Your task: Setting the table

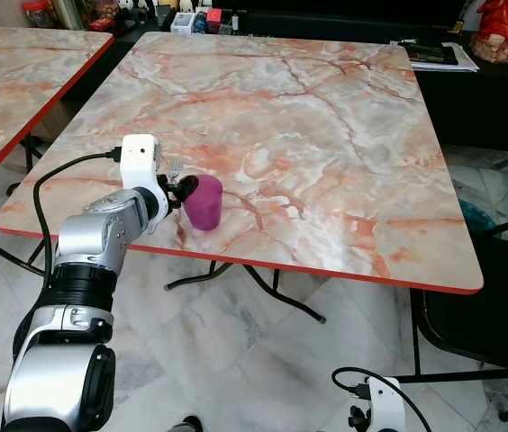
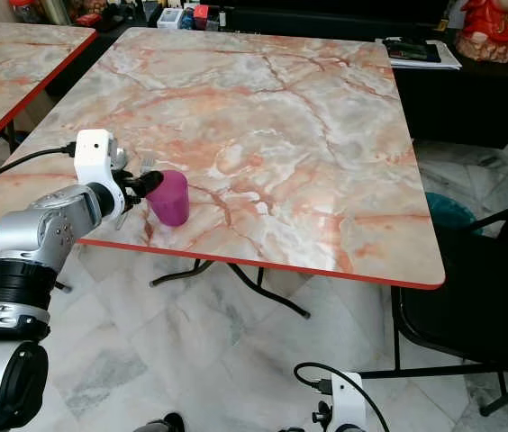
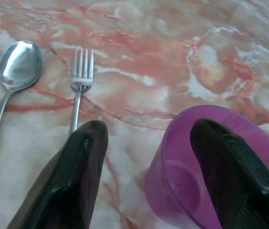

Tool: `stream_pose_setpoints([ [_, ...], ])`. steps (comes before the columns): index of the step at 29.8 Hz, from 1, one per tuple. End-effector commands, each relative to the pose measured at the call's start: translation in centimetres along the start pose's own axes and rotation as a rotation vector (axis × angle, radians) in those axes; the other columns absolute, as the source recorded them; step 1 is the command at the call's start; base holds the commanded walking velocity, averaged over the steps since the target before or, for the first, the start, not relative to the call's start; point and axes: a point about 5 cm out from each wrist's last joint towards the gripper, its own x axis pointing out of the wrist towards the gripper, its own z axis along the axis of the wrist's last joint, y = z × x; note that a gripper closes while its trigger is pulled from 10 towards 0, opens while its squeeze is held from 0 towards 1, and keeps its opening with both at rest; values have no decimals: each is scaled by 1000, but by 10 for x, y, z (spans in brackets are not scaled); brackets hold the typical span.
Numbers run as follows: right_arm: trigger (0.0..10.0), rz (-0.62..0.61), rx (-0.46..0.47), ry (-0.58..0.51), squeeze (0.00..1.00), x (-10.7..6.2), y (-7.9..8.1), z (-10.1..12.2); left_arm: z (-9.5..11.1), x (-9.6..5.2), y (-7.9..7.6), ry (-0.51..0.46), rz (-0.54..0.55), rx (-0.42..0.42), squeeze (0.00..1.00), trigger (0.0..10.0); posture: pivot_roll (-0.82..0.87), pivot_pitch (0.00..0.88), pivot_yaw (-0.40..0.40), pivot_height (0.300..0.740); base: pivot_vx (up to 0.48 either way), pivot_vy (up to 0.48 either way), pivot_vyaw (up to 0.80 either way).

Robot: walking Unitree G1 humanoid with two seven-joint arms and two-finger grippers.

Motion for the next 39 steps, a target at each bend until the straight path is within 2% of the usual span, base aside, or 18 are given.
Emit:
stream_pose_setpoints([
  [1, 10000, -3, 8, 22, 0, -1, -1, -6, 2, -1, 5, -8, 26, 1, 0, 10000, 2, 152, 7, 740, 0, 0, 0],
  [14, 10000, -4, 6, 24, 0, -2, -2, -8, -6, 4, -1, -3, 59, -32, 0, 10000, 0, 142, 6, 740, 0, 0, 0],
  [21, 10000, -6, 9, 23, 0, -1, -1, -7, -6, 6, 5, -4, 104, -57, 0, 10000, -5, 151, 7, 740, 0, 0, 0],
  [24, 10000, -6, 9, 23, 0, -1, -1, -7, -7, 6, 7, -1, 132, -42, 0, 10000, -2, 156, 8, 740, 0, 0, 0],
  [33, 10000, -6, 11, 20, 0, -1, -1, -6, -8, 7, 6, -20, 121, -88, 0, 9804, -1, 156, 8, 740, 0, 0, 0],
  [34, 10000, -6, 11, 20, 0, -1, -1, -6, -8, 7, 6, -25, 116, -92, 0, 8510, -1, 156, 8, 740, 0, 0, 0],
  [35, 10000, -6, 11, 19, 0, -1, -1, -6, -7, 7, 5, -28, 113, -93, 0, 4039, -1, 156, 8, 740, 0, 0, 0],
  [36, 10000, -6, 11, 19, 0, -1, -1, -6, -6, 7, 5, -32, 110, -94, 0, 4039, -3, 152, 8, 740, 0, 0, 0],
  [37, 10000, -6, 11, 19, 0, -1, -1, -6, -5, 7, 6, -33, 112, -94, 0, 0, -3, 152, 8, 740, 0, 0, 0],
  [39, 10000, -7, 11, 19, 0, -1, -1, -6, -5, 7, 6, -35, 111, -94, 0, 0, -3, 152, 8, 740, 0, 0, 0],
])
